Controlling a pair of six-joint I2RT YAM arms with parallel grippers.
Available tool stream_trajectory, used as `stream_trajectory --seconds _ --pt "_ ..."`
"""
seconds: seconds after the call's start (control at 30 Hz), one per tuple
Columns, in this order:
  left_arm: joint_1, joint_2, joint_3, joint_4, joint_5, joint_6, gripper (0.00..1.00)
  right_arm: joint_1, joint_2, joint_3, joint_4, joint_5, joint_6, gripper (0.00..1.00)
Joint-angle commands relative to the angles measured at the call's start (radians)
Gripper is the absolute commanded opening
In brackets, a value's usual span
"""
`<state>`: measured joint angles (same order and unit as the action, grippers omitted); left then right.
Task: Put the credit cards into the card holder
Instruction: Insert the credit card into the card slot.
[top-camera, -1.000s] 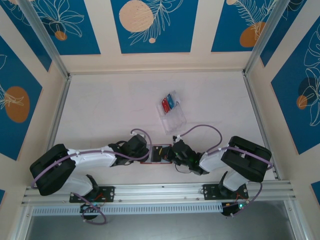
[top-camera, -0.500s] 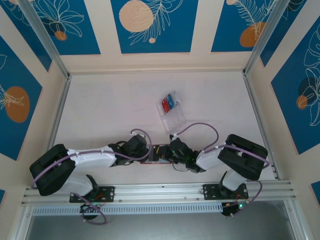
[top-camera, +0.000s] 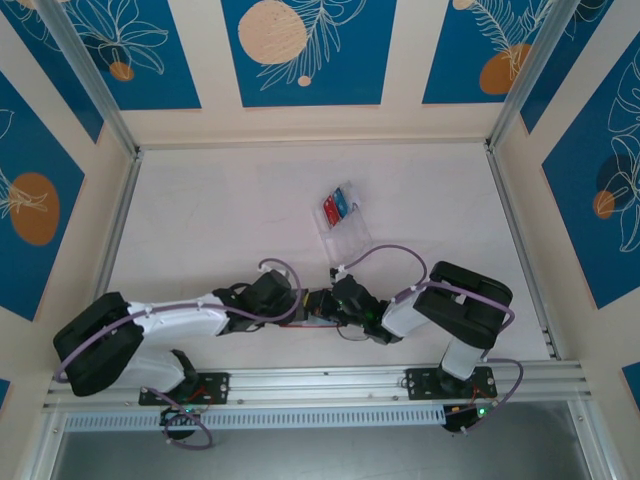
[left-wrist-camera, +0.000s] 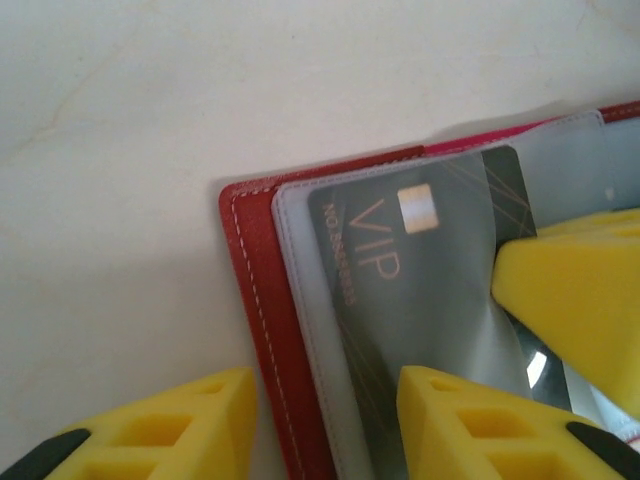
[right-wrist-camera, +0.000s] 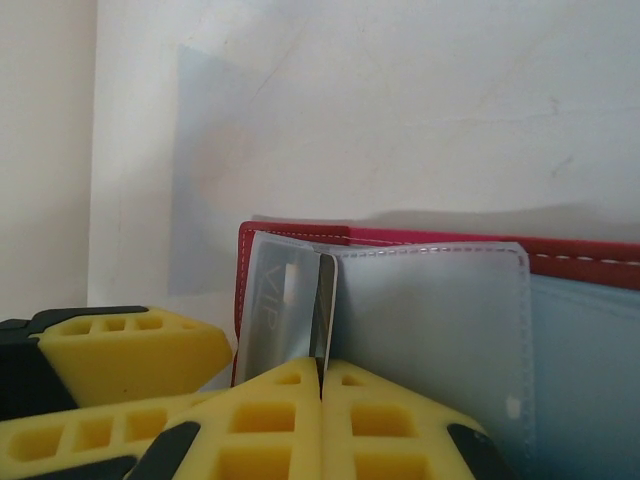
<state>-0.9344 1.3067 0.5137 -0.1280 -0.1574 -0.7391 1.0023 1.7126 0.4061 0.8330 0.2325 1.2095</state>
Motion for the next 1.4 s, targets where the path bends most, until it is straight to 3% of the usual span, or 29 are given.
stream_trajectory --seconds 0.0,0.17,0.33,0.53,0.83,1.37 --pt "0.001 -0.082 -0.014 -0.062 0.014 -0.027 0.43 0.010 0.041 -0.016 -0.135 0.004 -0.003 0.00" --pt "0.037 -0.185 -0.011 -0.139 0.022 -0.025 0.43 0.009 0.047 -0.007 -0.143 -0.007 -0.010 0.00" --pt "0.088 -0.228 -0.021 -0.202 0.020 0.002 0.26 0.008 0.047 0.003 -0.162 -0.021 -0.025 0.00" --pt "0.093 -0.147 -0.007 -0.146 0.061 0.041 0.15 0.009 0.047 0.016 -0.176 -0.033 -0.036 0.00" --pt "0.091 0.015 -0.002 -0.036 0.100 0.050 0.13 0.018 0.025 0.044 -0.242 -0.033 -0.059 0.00" --pt "0.071 0.040 -0.041 0.016 0.094 0.021 0.14 0.045 0.039 0.102 -0.273 -0.073 -0.088 0.04"
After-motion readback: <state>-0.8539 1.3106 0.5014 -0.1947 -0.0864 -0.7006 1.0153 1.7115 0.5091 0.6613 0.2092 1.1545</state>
